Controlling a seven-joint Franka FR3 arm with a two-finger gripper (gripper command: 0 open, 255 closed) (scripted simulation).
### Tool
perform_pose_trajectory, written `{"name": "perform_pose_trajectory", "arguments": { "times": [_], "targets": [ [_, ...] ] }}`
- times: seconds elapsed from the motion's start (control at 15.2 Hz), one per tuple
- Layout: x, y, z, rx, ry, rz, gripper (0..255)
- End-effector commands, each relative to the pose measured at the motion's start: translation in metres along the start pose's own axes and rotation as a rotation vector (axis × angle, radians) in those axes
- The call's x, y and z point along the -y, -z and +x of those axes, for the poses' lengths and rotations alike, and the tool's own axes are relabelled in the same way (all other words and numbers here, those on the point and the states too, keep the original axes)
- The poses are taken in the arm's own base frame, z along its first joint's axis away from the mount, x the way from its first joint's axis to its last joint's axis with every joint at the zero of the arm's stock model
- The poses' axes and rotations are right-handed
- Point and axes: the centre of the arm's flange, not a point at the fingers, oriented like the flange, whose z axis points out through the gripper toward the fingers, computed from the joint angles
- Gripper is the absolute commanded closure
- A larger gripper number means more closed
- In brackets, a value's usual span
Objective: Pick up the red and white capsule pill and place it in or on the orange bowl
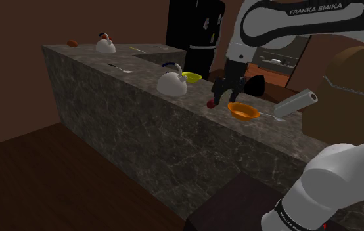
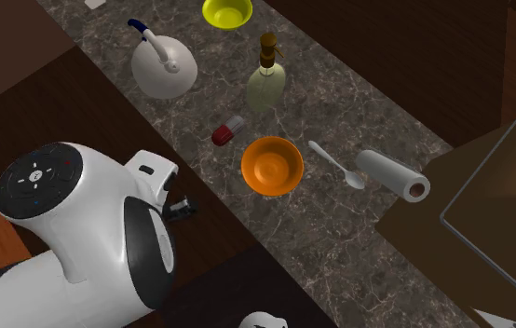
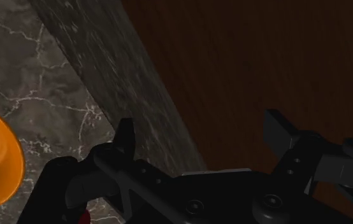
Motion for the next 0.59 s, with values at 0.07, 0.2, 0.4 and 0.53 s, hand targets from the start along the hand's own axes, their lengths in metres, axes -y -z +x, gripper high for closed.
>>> {"name": "perform_pose_trajectory", "arguments": {
  "times": [0.07, 0.2, 0.4, 0.53],
  "targets": [
    [-0.011, -0.009, 0.036, -0.007, -0.135, 0.007, 0],
    [-0.021, -0.016, 0.059, -0.012, -0.222, 0.011, 0],
    [-0.040, -0.027, 0.091, -0.019, -0.353, 0.017, 0],
    [-0.055, -0.034, 0.111, -0.023, -0.440, 0.022, 0]
  ]
}}
